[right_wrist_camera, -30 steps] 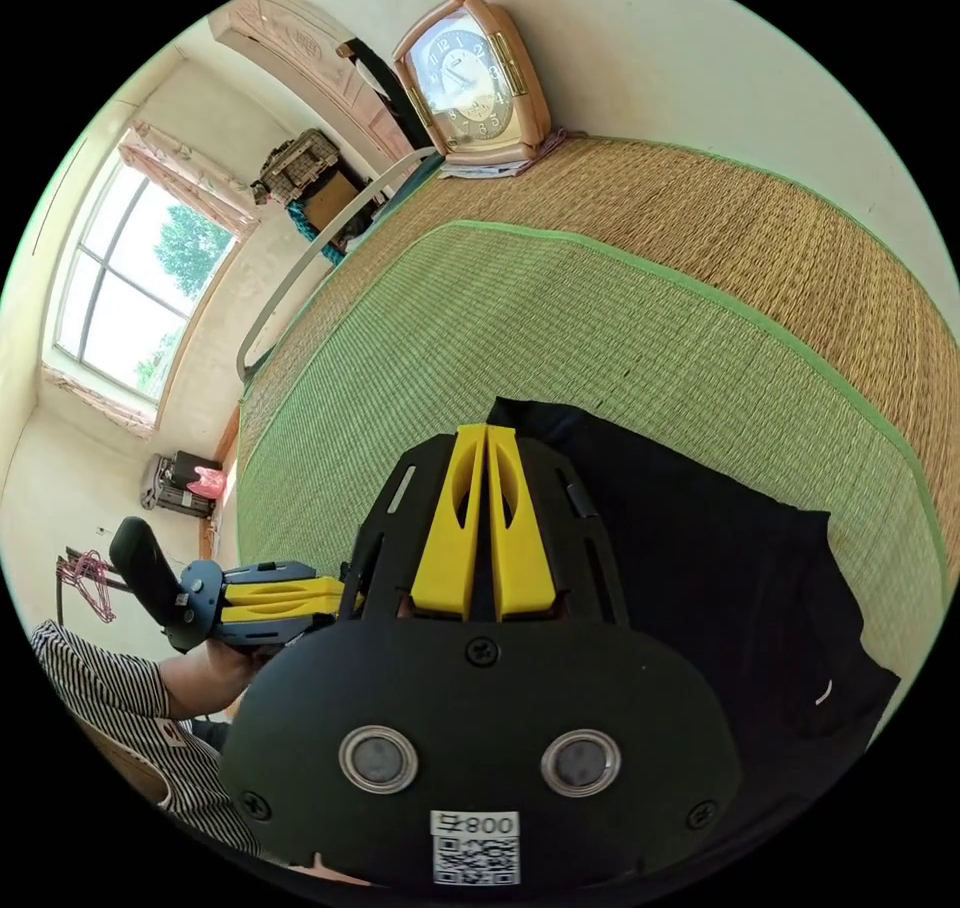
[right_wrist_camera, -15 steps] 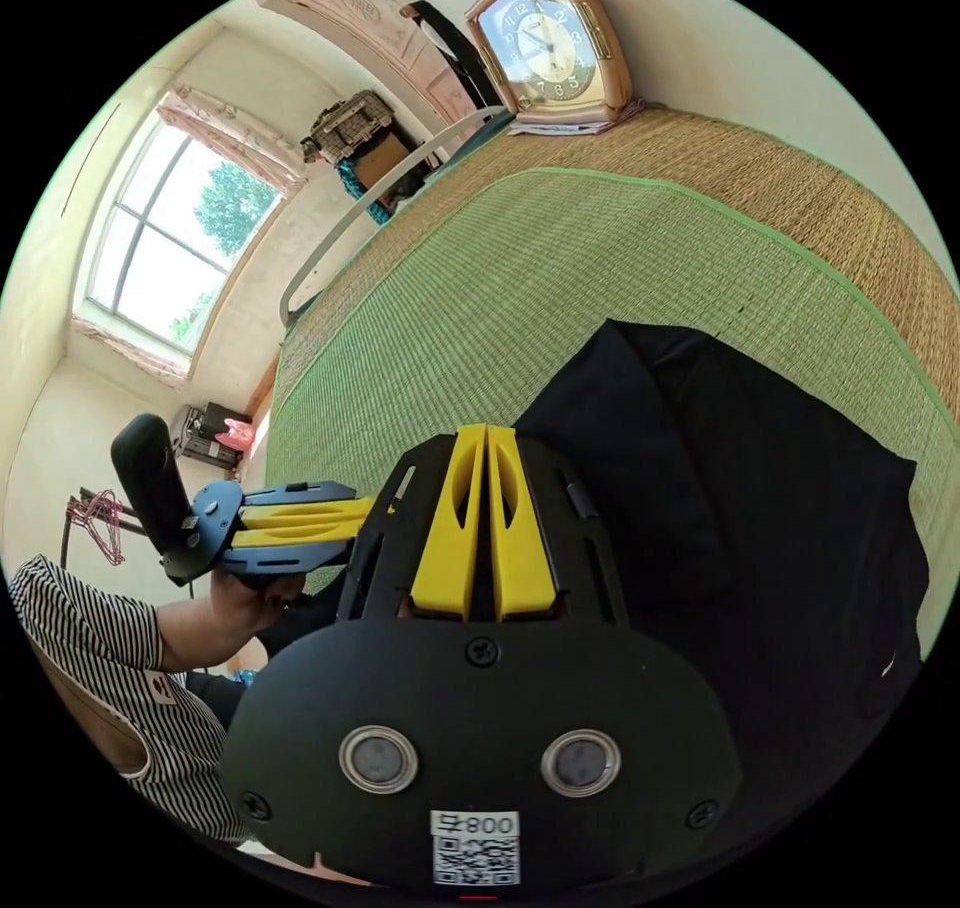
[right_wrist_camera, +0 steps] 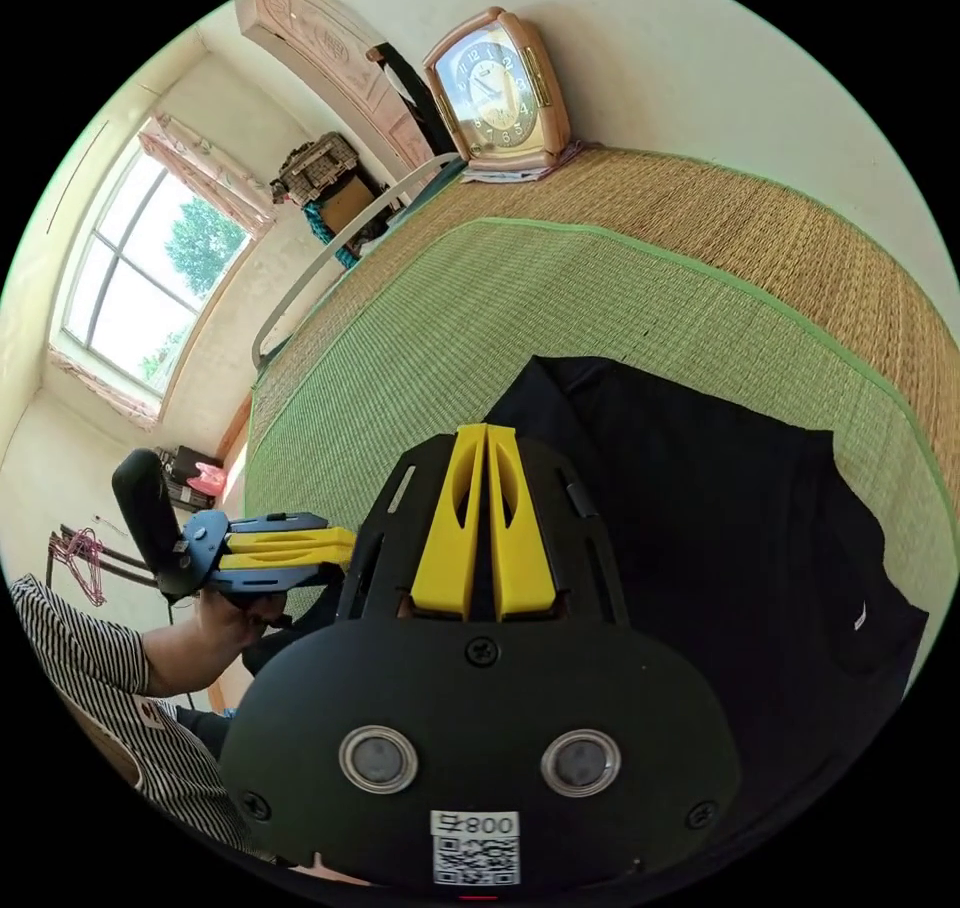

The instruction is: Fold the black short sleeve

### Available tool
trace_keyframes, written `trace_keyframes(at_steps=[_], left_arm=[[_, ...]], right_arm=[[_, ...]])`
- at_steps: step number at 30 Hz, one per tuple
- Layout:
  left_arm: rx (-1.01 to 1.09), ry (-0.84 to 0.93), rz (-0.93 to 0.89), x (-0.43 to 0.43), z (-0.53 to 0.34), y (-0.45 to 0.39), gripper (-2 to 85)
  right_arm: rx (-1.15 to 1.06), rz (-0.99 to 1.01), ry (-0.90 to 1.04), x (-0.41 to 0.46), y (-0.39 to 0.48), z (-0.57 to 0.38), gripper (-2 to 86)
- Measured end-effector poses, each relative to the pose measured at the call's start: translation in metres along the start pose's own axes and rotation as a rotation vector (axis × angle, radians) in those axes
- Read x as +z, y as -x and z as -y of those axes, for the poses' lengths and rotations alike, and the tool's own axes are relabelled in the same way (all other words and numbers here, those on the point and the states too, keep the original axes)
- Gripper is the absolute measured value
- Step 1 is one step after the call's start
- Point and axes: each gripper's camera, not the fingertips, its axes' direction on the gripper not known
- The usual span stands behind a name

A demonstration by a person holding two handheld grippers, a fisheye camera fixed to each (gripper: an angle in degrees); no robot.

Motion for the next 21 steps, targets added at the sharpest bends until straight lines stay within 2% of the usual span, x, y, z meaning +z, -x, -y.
trace_keyframes(at_steps=[5,11,16,21], left_arm=[[-0.013,-0.029,-0.207,-0.013,-0.036,0.015,0.1],[-0.070,0.100,-0.332,-0.021,-0.090,0.018,0.1],[-0.020,0.224,-0.269,-0.029,-0.129,-0.006,0.1],[0.062,0.272,-0.201,-0.036,-0.159,-0.028,0.2]], right_arm=[[0.061,0.017,-0.109,-0.063,-0.002,-0.095,0.1],[0.224,-0.064,-0.025,-0.130,0.009,-0.234,0.1],[0.397,-0.322,0.084,-0.171,0.044,-0.343,0.1],[0.451,-0.495,0.287,-0.141,0.061,-0.409,0.1]])
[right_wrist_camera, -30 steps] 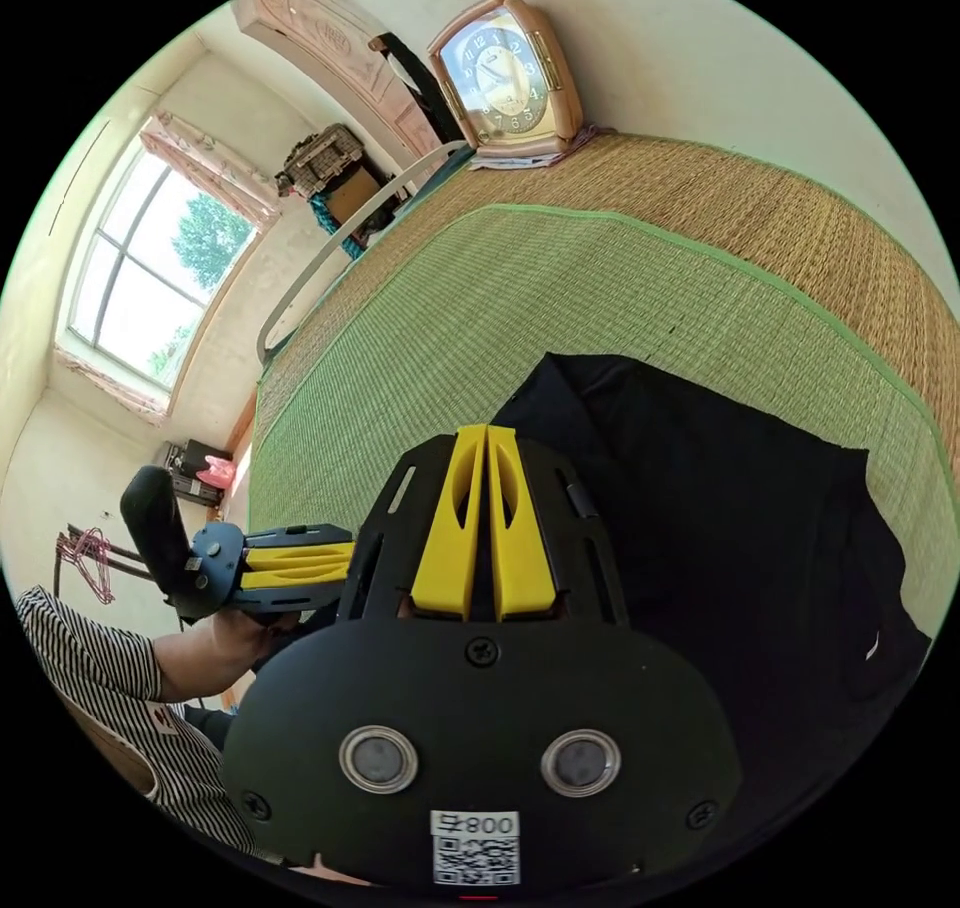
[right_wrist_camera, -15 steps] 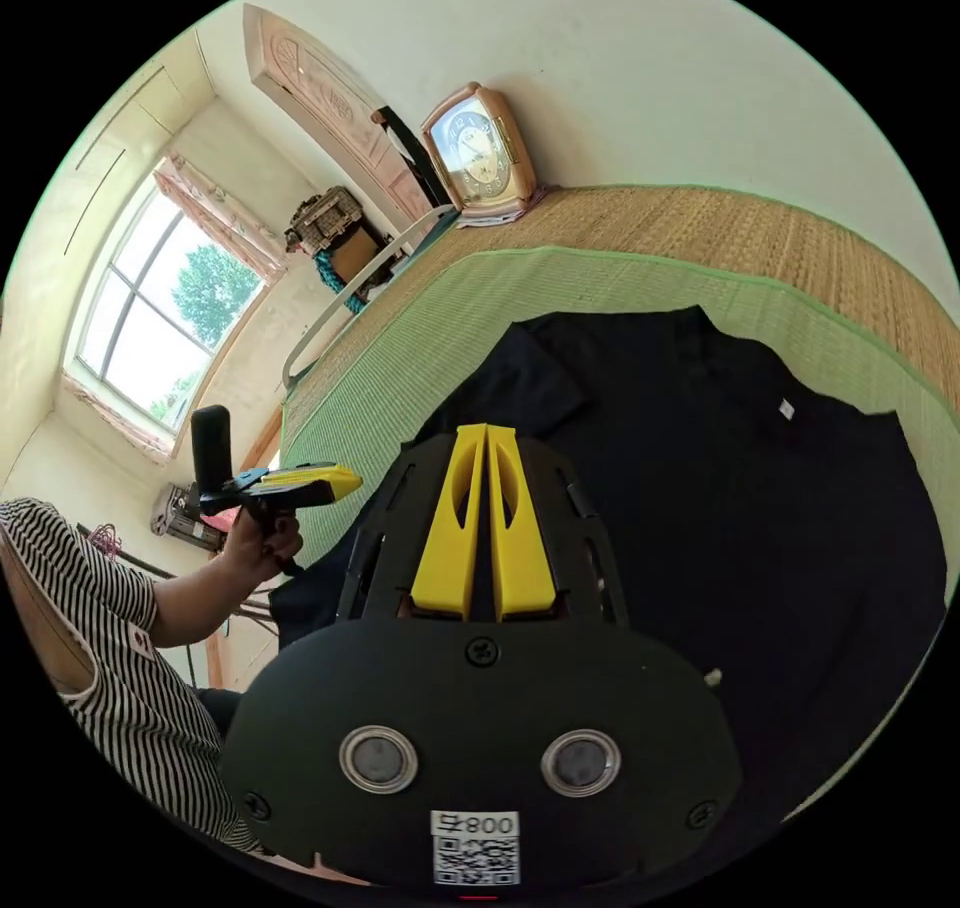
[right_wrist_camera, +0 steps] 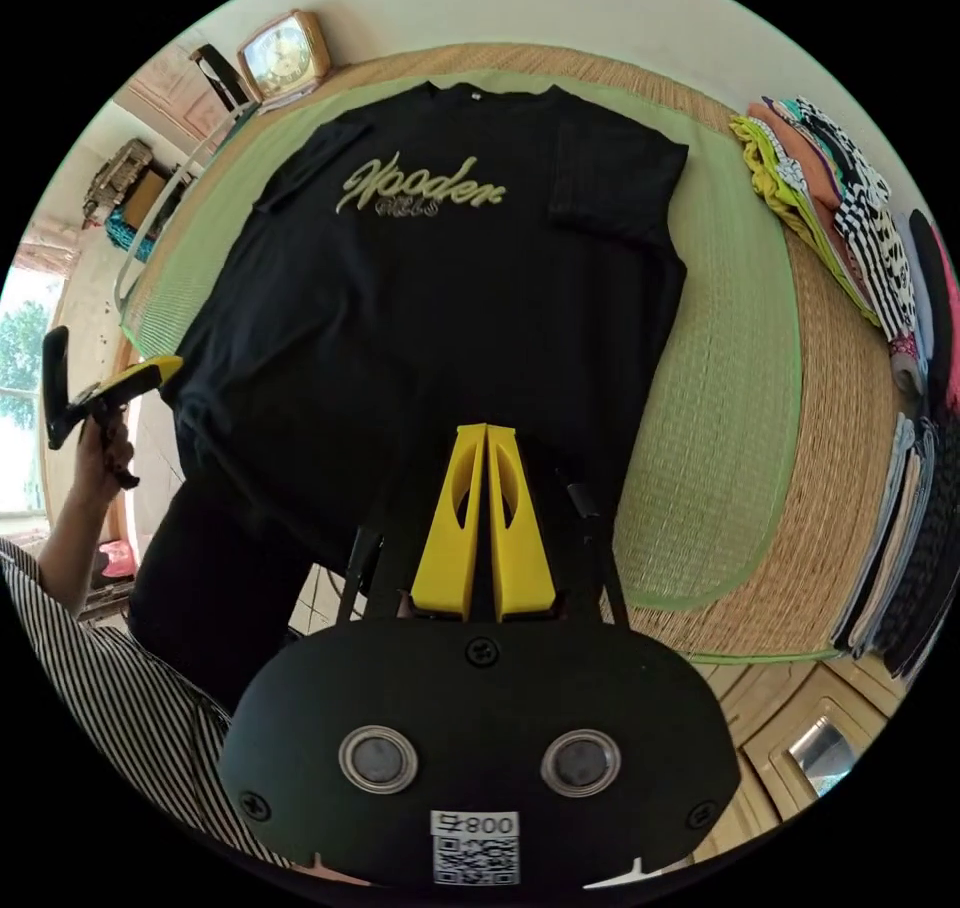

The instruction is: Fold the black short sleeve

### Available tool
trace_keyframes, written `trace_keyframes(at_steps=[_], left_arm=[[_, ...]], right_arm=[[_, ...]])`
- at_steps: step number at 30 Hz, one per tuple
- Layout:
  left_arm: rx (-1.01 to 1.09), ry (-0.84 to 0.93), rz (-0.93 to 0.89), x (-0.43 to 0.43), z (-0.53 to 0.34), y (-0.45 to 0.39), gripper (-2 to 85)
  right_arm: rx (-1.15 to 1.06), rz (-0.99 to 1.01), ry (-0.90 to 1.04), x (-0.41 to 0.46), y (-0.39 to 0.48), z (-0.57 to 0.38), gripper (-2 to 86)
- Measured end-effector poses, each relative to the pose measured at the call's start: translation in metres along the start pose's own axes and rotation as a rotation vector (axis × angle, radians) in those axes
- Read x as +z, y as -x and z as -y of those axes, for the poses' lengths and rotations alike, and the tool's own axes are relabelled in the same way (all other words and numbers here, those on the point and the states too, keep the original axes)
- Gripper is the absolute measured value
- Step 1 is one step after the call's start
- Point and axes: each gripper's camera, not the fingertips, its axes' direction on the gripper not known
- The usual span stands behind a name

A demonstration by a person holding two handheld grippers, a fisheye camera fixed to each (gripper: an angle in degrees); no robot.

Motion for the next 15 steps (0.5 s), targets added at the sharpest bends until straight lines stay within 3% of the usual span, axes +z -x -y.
trace_keyframes(at_steps=[1,7,11,15], left_arm=[[0.003,0.002,-0.006,0.000,-0.002,-0.001,0.2],[-0.078,-0.063,-0.077,-0.014,-0.031,0.012,0.6],[-0.189,-0.089,-0.097,-0.024,-0.060,0.046,2.2],[-0.371,-0.146,-0.137,-0.033,-0.096,0.090,6.2]], right_arm=[[0.022,-0.027,-0.075,0.000,0.003,-0.012,0.2],[0.064,-0.101,-0.093,0.010,0.000,-0.036,0.2],[0.088,0.016,-0.036,0.008,-0.026,-0.053,0.2],[0.177,0.135,-0.114,-0.005,-0.068,-0.107,0.3]])
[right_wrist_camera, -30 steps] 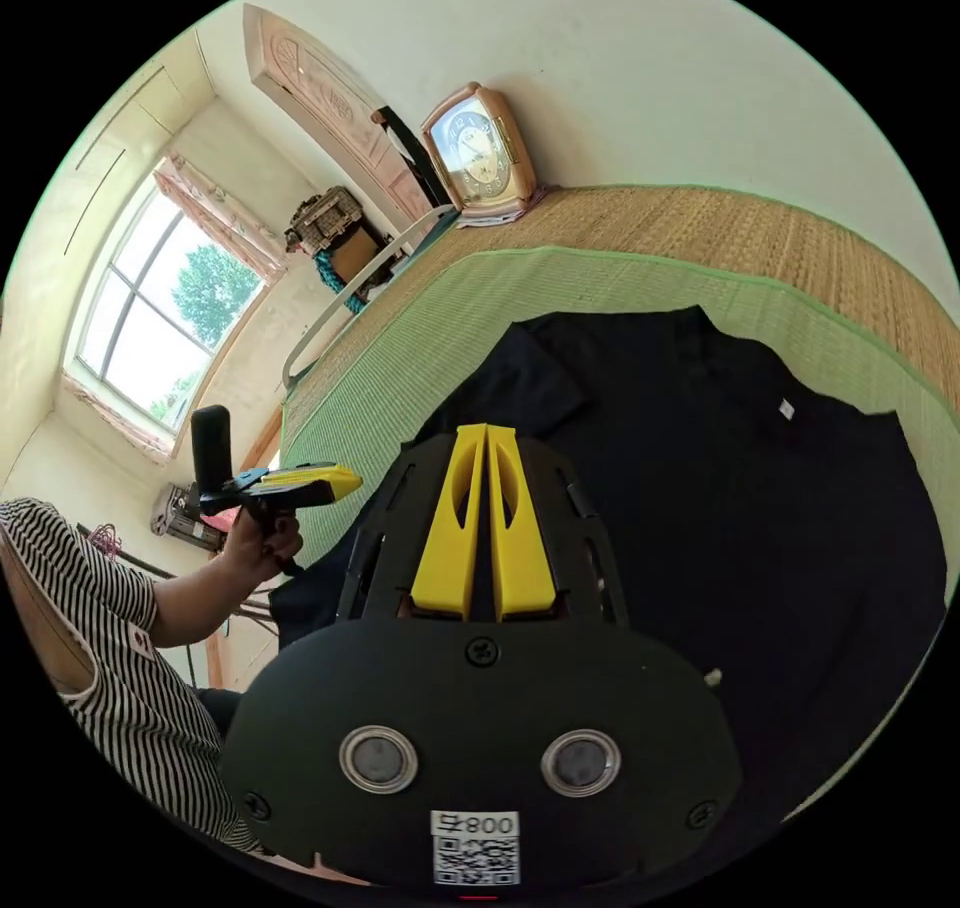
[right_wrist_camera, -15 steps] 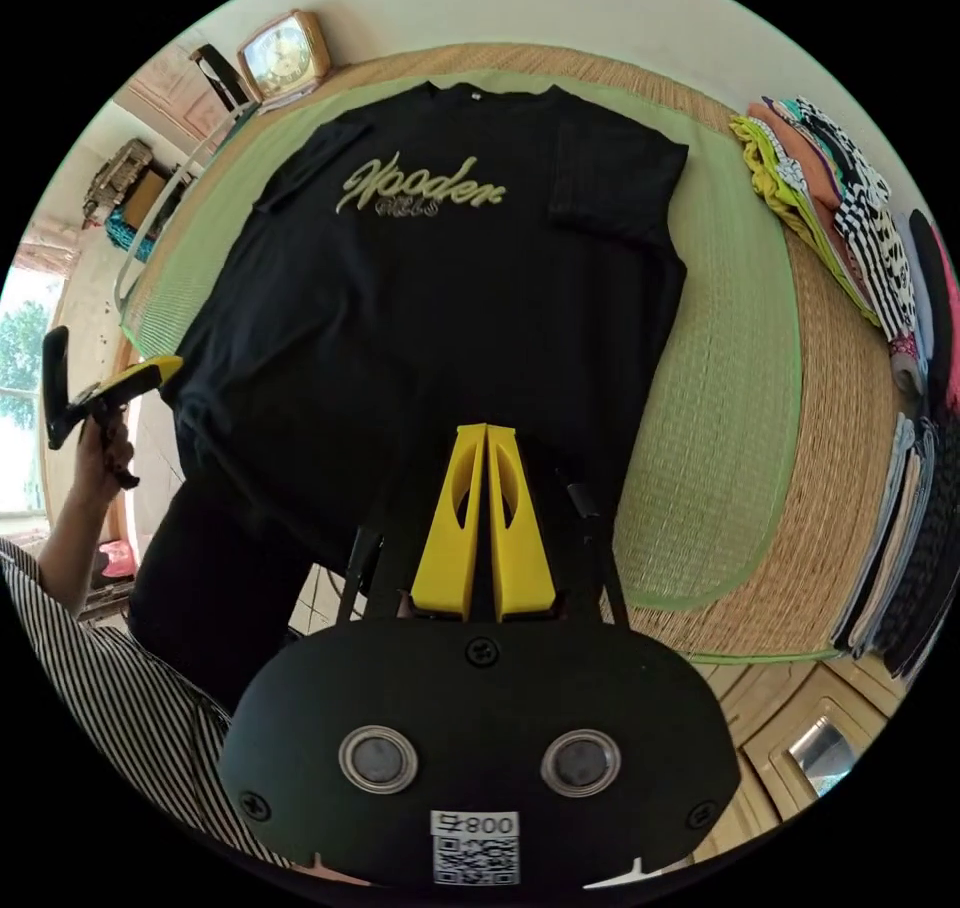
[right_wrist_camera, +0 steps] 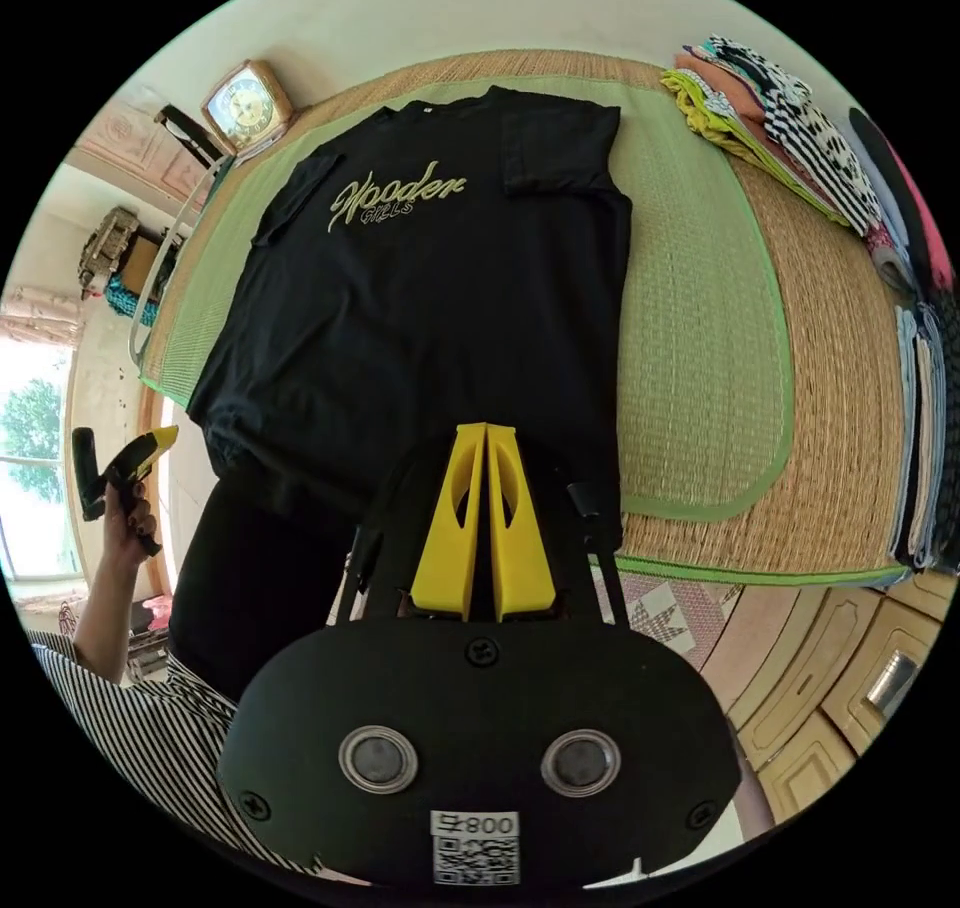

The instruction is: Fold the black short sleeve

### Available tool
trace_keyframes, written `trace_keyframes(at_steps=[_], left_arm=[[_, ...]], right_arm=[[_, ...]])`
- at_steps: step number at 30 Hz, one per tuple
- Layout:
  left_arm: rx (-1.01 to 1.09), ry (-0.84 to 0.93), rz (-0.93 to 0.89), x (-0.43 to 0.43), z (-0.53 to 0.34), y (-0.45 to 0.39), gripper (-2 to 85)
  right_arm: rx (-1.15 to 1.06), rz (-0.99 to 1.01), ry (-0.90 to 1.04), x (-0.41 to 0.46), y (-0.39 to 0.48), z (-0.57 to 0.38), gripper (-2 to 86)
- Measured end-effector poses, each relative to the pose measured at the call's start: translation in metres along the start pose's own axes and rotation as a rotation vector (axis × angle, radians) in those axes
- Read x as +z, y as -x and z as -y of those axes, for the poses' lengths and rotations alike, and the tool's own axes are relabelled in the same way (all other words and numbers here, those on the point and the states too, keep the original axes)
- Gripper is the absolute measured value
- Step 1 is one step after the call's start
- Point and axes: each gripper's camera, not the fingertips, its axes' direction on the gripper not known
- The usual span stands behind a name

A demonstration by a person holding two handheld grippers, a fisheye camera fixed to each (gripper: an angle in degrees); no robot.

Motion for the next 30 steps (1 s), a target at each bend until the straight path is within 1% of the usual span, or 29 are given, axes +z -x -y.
trace_keyframes(at_steps=[5,7,11,14,19,24,30], left_arm=[[-0.167,-0.021,-0.059,-0.006,-0.012,0.052,10.5],[-0.187,-0.016,-0.101,-0.002,-0.011,0.064,11.5],[-0.235,0.023,-0.160,0.014,-0.004,0.087,12.1],[-0.264,0.046,-0.162,0.024,0.001,0.098,11.0],[-0.309,0.028,-0.247,0.029,0.002,0.115,6.1],[-0.286,0.032,-0.270,0.025,-0.002,0.123,2.5],[-0.276,0.035,-0.287,0.016,-0.005,0.130,1.5]], right_arm=[[0.140,0.167,-0.049,-0.019,-0.070,-0.058,1.3],[0.230,0.247,-0.061,-0.017,-0.106,-0.086,2.5],[0.312,0.352,-0.058,-0.008,-0.145,-0.118,4.4],[0.369,0.432,-0.057,0.003,-0.169,-0.139,5.9],[0.449,0.583,-0.081,0.020,-0.206,-0.170,7.6],[0.508,0.672,-0.106,0.032,-0.234,-0.192,9.0],[0.562,0.734,-0.161,0.042,-0.265,-0.204,9.9]])
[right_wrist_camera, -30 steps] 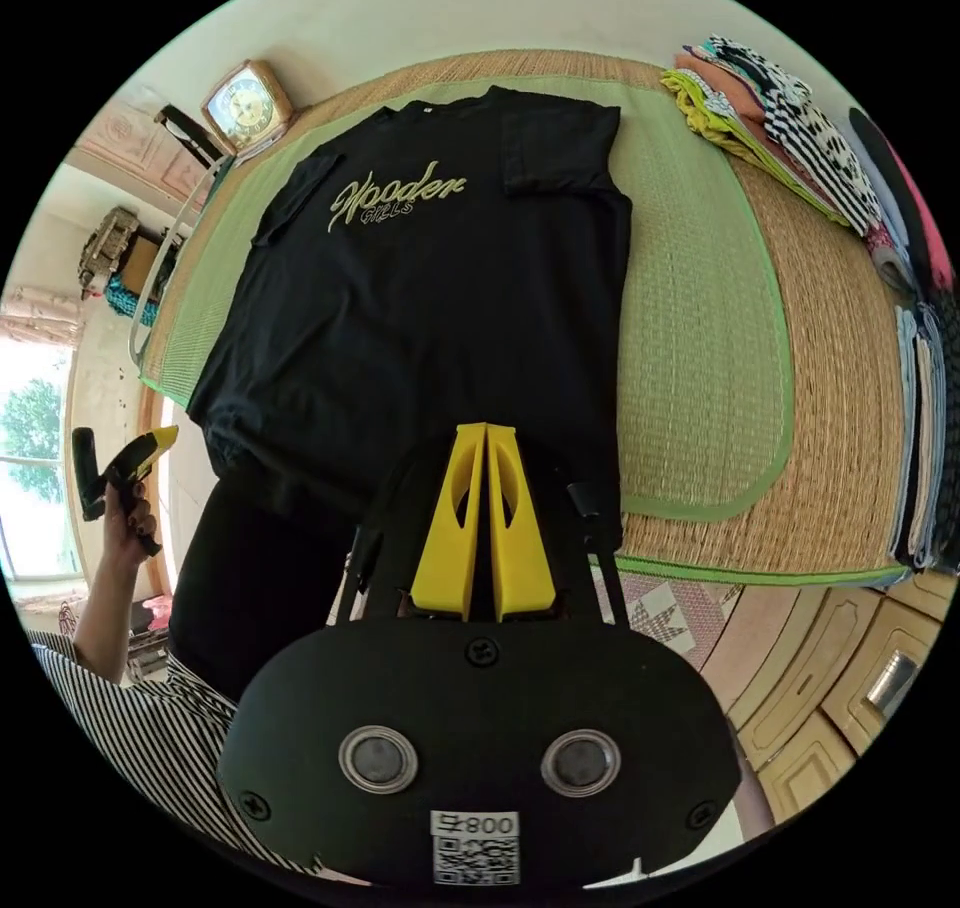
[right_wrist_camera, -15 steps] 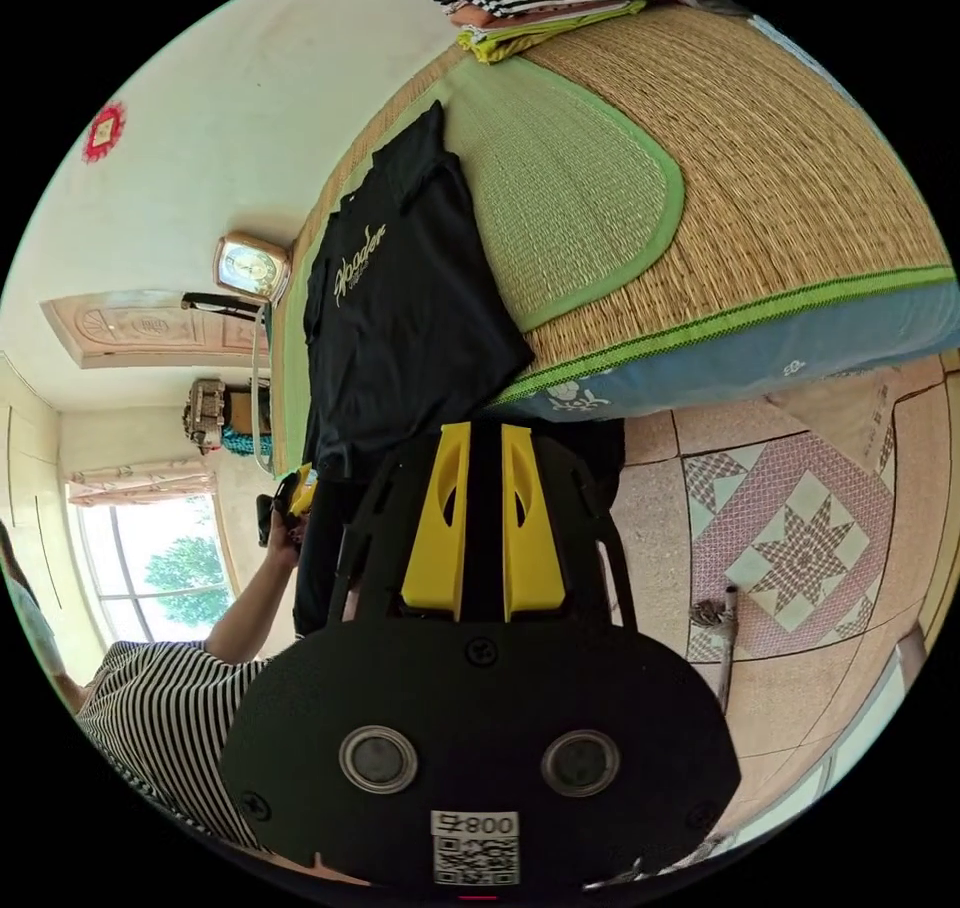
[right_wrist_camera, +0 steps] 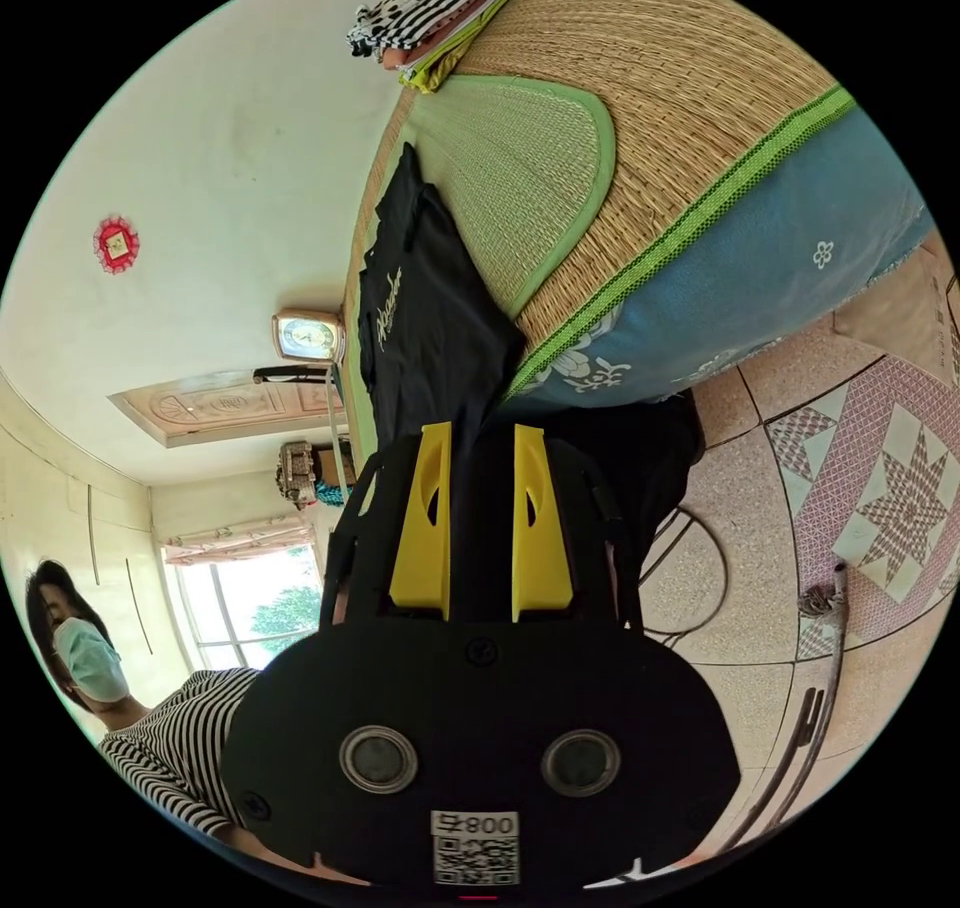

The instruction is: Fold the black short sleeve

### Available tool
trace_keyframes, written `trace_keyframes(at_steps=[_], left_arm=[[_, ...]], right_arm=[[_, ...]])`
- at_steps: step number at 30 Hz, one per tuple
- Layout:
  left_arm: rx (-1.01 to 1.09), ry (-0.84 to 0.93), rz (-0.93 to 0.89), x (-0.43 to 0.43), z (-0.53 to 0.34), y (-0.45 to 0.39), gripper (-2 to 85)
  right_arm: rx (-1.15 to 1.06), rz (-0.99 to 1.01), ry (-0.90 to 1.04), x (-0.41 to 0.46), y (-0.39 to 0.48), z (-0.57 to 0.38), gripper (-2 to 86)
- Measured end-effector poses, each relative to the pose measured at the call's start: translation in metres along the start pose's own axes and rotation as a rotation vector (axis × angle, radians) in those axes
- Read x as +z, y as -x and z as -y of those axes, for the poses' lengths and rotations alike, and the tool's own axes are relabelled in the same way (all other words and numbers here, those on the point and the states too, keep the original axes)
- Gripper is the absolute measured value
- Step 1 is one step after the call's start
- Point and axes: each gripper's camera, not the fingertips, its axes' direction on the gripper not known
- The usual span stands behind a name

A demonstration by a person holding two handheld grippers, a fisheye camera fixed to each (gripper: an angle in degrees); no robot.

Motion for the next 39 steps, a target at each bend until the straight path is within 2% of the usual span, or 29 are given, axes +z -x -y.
trace_keyframes(at_steps=[10,21,29,39], left_arm=[[-0.004,0.006,-0.010,-0.009,-0.005,0.010,1.6],[-0.011,0.041,-0.002,-0.007,-0.013,0.014,3.0],[-0.026,0.041,-0.002,-0.014,-0.021,0.009,1.3],[0.102,-0.006,-0.166,-0.043,-0.025,-0.033,0.9]], right_arm=[[0.019,-0.056,-0.090,-0.025,-0.031,0.014,9.9],[-0.015,-0.070,-0.076,-0.034,-0.043,0.024,9.0],[-0.015,-0.108,-0.033,-0.034,-0.054,0.028,2.5],[-0.157,0.057,-0.042,-0.079,-0.028,0.024,0.2]])
